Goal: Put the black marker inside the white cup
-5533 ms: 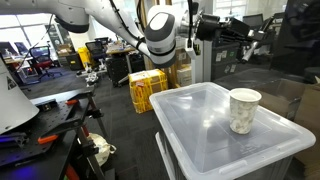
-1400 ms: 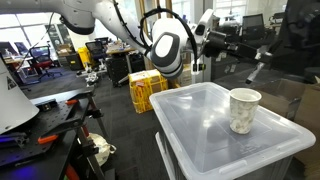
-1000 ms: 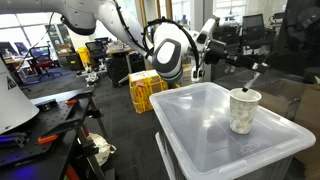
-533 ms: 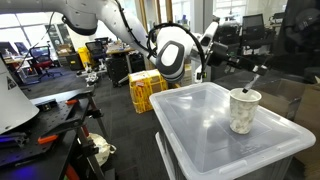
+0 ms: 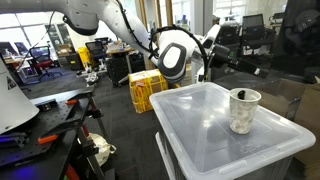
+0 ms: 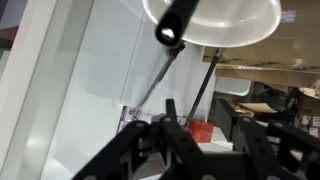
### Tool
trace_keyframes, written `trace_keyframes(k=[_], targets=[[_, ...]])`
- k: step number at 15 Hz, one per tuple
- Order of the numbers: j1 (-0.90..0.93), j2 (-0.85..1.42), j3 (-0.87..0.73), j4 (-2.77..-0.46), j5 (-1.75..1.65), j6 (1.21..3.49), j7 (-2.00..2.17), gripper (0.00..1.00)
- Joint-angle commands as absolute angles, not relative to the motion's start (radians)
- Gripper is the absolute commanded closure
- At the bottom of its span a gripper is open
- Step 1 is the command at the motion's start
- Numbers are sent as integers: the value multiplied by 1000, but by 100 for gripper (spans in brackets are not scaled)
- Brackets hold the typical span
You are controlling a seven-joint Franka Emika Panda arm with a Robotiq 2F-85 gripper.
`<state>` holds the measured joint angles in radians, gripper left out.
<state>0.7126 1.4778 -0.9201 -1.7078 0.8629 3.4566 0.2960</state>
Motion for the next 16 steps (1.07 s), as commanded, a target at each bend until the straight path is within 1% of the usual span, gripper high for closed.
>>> trace_keyframes(k=[1,2,4,5,16], targets=[[695,1476,-915,-1685,868,3457,262,21],[699,1476,-916,-1688,870,3457,263,13],[702,1476,-912,-1693,870,3457,262,1],[700,1472,-907,-1692,867,3457,261,0],[740,1462,-921,-1728,868,3443,290,0]])
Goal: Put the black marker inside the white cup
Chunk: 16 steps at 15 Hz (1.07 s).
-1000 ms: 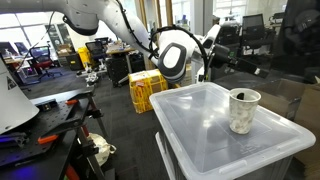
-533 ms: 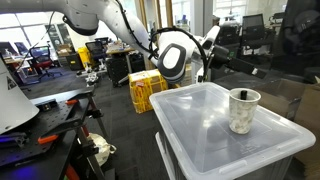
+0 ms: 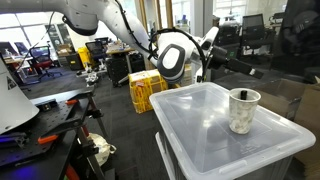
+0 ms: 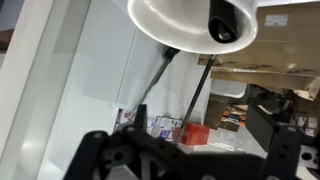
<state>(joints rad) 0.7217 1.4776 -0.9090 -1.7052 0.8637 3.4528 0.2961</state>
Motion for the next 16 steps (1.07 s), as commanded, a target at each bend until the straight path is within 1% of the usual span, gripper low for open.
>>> trace_keyframes(k=[1,13,16], targets=[[734,1443,-907,-1731,880,3453,261,0],[761,1328,-898,-1782,863,3453,241,0],[751,1286,-886,-1764,844,3453,236,0]])
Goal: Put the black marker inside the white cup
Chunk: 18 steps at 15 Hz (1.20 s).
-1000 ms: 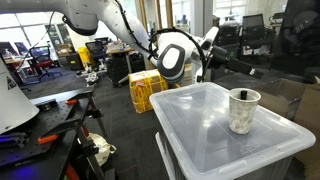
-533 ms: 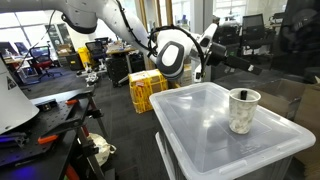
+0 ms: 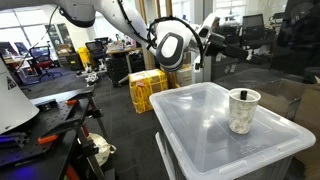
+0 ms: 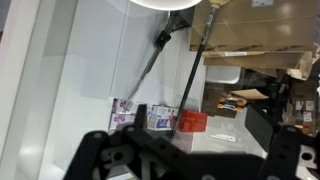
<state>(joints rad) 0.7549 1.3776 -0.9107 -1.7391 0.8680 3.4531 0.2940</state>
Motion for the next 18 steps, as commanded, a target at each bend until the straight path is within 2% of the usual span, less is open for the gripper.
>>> trace_keyframes(k=[1,8,18], targets=[[743,1269,-877,-1753,830,3453,232,0],[669,1100,-767,-1721,632,3453,197,0],[375,853,-422,-1768,288,3453,73,0]])
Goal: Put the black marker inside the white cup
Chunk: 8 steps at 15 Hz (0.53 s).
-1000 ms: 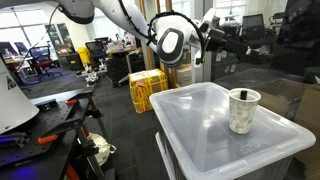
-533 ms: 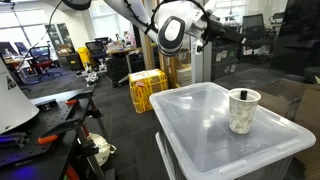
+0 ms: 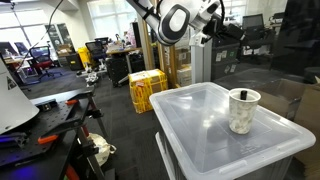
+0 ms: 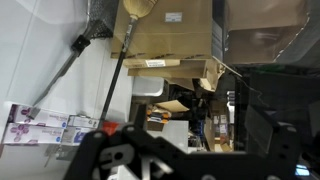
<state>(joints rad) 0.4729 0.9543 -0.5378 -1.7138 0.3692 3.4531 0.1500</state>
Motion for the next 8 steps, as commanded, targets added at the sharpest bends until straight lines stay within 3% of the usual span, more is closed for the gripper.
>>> trace_keyframes(k=[1,8], targets=[[346,838,-393,-1779,265,3453,60,0],[140,757,-177,-1858,70,3452,-10,0]])
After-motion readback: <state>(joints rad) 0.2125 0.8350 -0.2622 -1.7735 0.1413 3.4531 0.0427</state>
